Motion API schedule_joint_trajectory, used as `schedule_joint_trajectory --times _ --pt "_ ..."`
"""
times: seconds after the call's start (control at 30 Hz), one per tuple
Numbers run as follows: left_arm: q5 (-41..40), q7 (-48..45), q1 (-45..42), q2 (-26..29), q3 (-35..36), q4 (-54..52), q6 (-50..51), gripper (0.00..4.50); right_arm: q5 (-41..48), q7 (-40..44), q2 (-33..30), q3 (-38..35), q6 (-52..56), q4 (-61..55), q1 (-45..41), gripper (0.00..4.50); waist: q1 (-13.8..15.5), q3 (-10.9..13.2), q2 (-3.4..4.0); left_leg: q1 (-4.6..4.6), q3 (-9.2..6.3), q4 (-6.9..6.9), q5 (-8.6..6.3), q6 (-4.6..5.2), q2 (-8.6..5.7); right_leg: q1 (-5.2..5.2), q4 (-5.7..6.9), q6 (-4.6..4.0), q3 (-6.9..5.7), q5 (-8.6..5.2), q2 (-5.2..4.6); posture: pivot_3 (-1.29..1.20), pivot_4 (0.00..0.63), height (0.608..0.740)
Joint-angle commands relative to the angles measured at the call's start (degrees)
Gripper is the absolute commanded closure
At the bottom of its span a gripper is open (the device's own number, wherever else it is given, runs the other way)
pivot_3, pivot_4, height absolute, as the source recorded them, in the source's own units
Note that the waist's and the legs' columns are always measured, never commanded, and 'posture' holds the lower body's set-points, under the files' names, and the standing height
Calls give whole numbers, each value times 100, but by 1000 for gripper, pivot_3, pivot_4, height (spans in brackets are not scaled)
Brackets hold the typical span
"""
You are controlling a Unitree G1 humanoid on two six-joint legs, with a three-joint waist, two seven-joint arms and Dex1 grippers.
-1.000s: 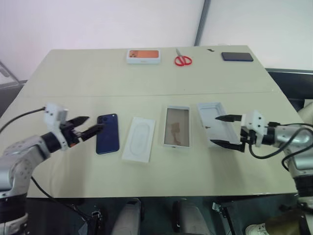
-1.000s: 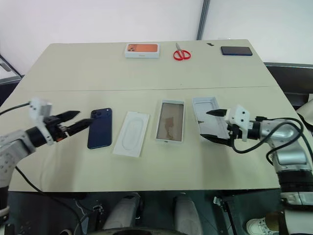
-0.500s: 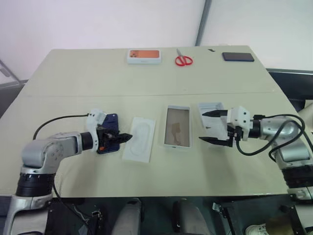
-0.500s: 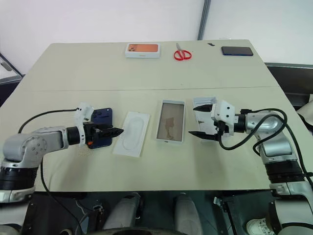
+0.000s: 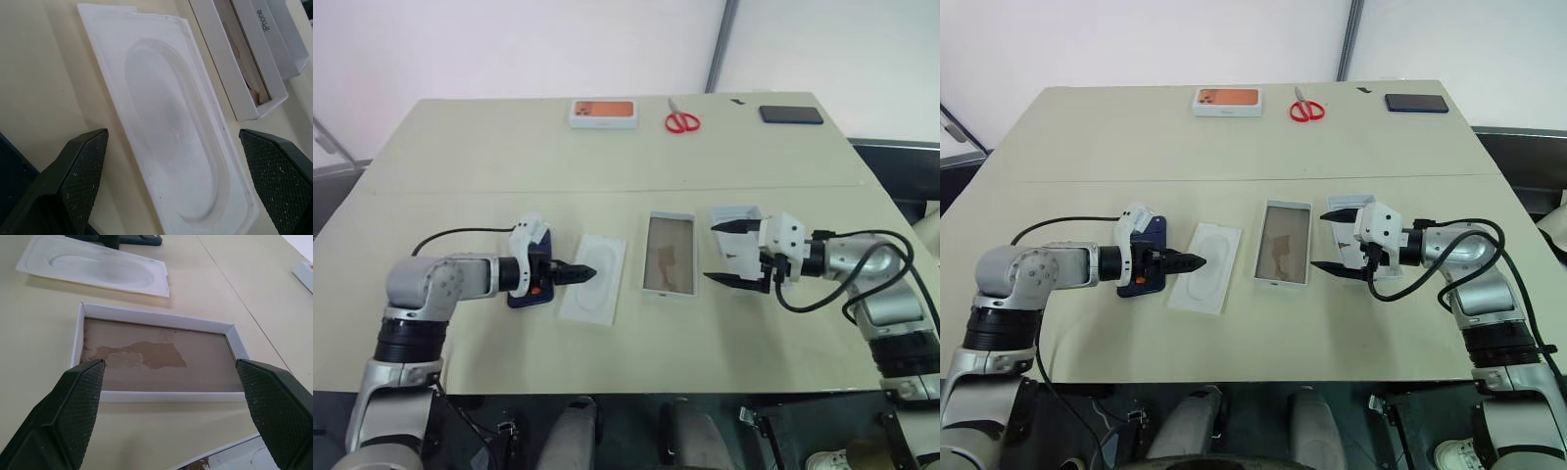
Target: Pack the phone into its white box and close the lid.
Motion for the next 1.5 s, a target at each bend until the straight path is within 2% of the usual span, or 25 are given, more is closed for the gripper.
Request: schedule_joint_trajectory --times 0.03,0.1,0.33,0.4,0.5,0.77,0.9,1.03,1.13,1.23,1.3,1.4,1.43,1.47,1.5 --pt "26 28 261 -50 -151 38 263 1837 15 -57 -28 -121 -98 -262 22 0 0 -1 -1 0 0 0 0 0 0 0 -1 0 0 0 -1 0 150 740" --pt "59 79 302 -64 -98 74 258 2726 8 -68 -25 -117 -98 -253 1 0 -3 -1 -1 0 1 0 0 0 -1 0 -1 1 1 0 -2 0 150 740" --pt "83 179 326 -150 44 39 341 2726 -30 -86 6 -77 -126 -234 -52 0 -5 -1 -1 1 0 0 0 0 -1 0 -1 1 0 0 -1 0 150 740" --pt "101 234 354 -182 89 45 324 3266 -25 -96 27 -73 -117 -224 -77 0 -5 -1 -1 1 0 0 0 0 -1 1 0 1 0 0 -1 0 150 740" --pt "98 266 397 -221 151 14 290 4479 -39 -95 56 -61 -130 -179 -82 0 -5 -1 -1 0 0 0 0 0 -1 -1 -1 1 0 0 -1 0 150 740" --pt "66 412 364 -369 616 107 163 4479 -50 -295 444 133 144 -341 48 0 -10 -1 -1 2 -1 -1 1 -1 0 0 0 0 0 0 2 0 150 740" --pt "-243 583 70 -569 1318 307 315 4479 247 -331 692 280 773 -895 132 0 -12 2 -5 -2 -14 1 1 -2 2 -5 2 0 -1 0 1 0 150 740" --pt "-437 764 -158 -704 1815 531 393 4479 130 -369 774 548 1234 -1018 238 0 -8 2 -7 -9 -28 1 3 -5 -2 -10 2 1 -4 0 2 0 150 740" --pt "-453 839 -191 -760 1913 508 341 4479 185 -435 808 736 1923 -1059 181 0 -8 2 -7 -9 -28 1 3 -5 -5 -10 1 1 -4 0 0 0 150 740" --pt "-479 1032 -227 -930 2047 487 246 4479 -329 -438 700 1145 1850 -940 157 0 -5 3 -7 -10 -28 1 3 -6 -6 -12 2 1 -4 0 1 0 150 740" --pt "-457 1149 -209 -1046 2064 425 200 4479 -225 -454 790 1159 2064 -1033 123 0 -6 3 -7 -13 -27 1 4 -7 -9 -15 2 1 -4 0 1 0 150 740" --pt "-557 1241 -199 -1201 2139 294 155 4500 -252 -485 871 1207 2147 -1015 15 812 -8 3 -8 -14 -27 1 6 -10 -9 -15 2 1 -4 0 1 0 150 740" --pt "-586 1267 -208 -1238 2170 279 133 4500 -256 -456 877 1231 2156 -1012 -9 1421 -12 3 -8 -13 -27 1 6 -11 -8 -16 2 1 -4 0 1 0 150 740" --pt "-623 1303 -220 -1274 2208 275 117 4500 -274 -442 877 1256 2155 -1012 -24 1808 -14 3 -8 -13 -27 1 6 -11 -8 -16 2 1 -4 0 2 0 150 740" --pt "-656 1347 -248 -1301 2241 291 118 4500 -337 -452 889 1297 2094 -980 -49 2450 -14 3 -8 -13 -27 0 6 -11 -8 -16 2 1 -4 0 3 0 150 740"
